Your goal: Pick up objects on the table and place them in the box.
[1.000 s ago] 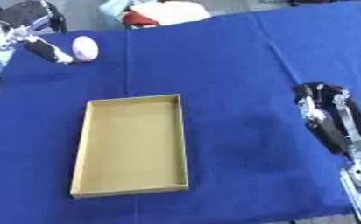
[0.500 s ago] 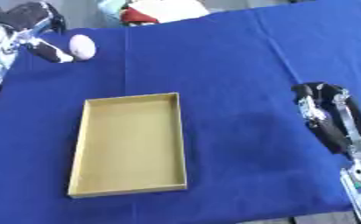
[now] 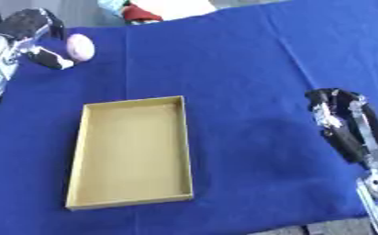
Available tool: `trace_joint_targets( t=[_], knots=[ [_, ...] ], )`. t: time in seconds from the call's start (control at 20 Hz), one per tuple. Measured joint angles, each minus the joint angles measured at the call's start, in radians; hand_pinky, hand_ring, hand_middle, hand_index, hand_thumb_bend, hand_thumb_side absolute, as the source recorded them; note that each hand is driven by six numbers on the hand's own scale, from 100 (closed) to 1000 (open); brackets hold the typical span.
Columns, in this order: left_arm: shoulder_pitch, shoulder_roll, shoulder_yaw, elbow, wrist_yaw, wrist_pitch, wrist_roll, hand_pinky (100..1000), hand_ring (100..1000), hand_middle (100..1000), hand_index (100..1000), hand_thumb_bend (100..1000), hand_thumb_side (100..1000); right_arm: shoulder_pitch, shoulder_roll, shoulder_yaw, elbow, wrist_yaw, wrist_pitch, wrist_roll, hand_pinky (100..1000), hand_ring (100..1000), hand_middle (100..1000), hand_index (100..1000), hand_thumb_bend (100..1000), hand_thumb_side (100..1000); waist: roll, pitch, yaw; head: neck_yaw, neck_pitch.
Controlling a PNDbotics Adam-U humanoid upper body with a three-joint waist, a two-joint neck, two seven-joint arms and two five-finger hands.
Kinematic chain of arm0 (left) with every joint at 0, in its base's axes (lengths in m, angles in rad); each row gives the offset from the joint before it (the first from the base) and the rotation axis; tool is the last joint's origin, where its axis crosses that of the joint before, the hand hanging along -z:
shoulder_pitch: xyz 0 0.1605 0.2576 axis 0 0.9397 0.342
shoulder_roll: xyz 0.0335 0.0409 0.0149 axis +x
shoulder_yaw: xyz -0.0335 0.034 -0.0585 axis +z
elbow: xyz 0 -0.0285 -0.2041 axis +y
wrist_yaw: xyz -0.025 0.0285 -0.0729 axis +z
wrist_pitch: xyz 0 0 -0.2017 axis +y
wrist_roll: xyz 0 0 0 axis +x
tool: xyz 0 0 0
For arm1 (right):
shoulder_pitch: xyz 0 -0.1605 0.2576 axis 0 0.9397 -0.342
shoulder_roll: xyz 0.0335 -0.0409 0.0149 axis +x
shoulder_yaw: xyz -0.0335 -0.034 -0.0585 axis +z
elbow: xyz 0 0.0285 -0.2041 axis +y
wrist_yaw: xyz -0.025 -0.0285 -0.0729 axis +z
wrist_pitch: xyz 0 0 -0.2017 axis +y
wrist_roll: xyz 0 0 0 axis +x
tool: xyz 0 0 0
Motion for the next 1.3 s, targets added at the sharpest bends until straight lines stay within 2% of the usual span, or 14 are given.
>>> trace_joint_targets(
  t=[0.2,0.3,0.4,0.45,0.55,0.6,0.65,0.75,0.85,1.05,1.3],
  knots=[
    [0.008,-0.007,0.001,0.003,-0.001,0.004,0.013,656,575,438,549,449,178,-0.001,0.001,0.0,0.0,-0.002,0.0,0.0,497,602,498,693,100,865,0.0,0.008,-0.005,-0.001,-0.002],
    [0.009,-0.007,0.003,0.006,0.0,0.004,0.026,650,561,425,536,387,157,-0.004,0.002,0.0,0.0,-0.004,0.0,0.0,497,602,497,693,100,865,0.0,0.01,-0.009,-0.001,-0.004],
    [0.012,-0.008,0.004,0.006,0.003,0.002,0.044,636,535,399,507,229,133,-0.004,0.003,0.0,0.0,-0.006,0.0,0.0,497,602,497,692,100,865,0.0,0.011,-0.01,-0.001,-0.005],
    [0.015,-0.008,0.005,0.006,0.006,0.001,0.055,622,512,375,481,100,133,-0.004,0.004,0.0,0.0,-0.008,0.0,0.0,497,602,497,692,100,864,0.0,0.011,-0.01,-0.001,-0.005],
    [0.017,-0.009,0.005,0.006,0.013,-0.005,0.08,594,468,327,435,100,178,-0.004,0.006,0.0,0.0,-0.008,0.0,0.0,497,603,497,692,100,864,0.0,0.012,-0.011,-0.001,-0.005],
    [0.018,-0.01,0.005,0.006,0.018,-0.008,0.095,578,439,298,408,100,227,-0.004,0.008,0.0,0.0,-0.008,0.0,0.0,497,603,497,692,100,864,0.0,0.012,-0.011,-0.001,-0.005],
    [0.018,-0.012,0.005,0.006,0.023,-0.013,0.111,550,387,241,350,100,316,-0.004,0.008,0.0,0.0,-0.008,0.0,0.0,498,603,498,692,100,863,0.0,0.012,-0.011,-0.001,-0.005],
    [0.018,-0.015,0.006,0.006,0.039,-0.022,0.149,514,318,157,268,100,351,-0.004,0.008,0.0,0.0,-0.008,0.0,0.0,498,603,498,692,100,861,0.0,0.012,-0.011,-0.001,-0.005],
    [0.019,-0.015,0.006,0.006,0.059,-0.03,0.192,501,296,114,227,100,384,-0.003,0.008,0.0,0.0,-0.008,-0.001,0.0,498,603,498,692,100,858,0.0,0.011,-0.011,-0.001,-0.005],
    [0.021,-0.015,0.006,-0.01,0.111,-0.051,0.255,502,292,107,222,100,406,-0.003,0.008,-0.002,0.0,-0.008,-0.001,0.001,499,604,498,692,100,852,-0.002,0.001,-0.008,-0.004,-0.005],
    [0.021,0.007,-0.033,-0.107,0.189,-0.11,0.246,503,291,108,223,100,418,0.0,0.008,-0.006,0.0,-0.007,-0.002,0.002,499,605,498,692,100,844,-0.003,-0.017,0.011,-0.013,-0.005]
  ],
)
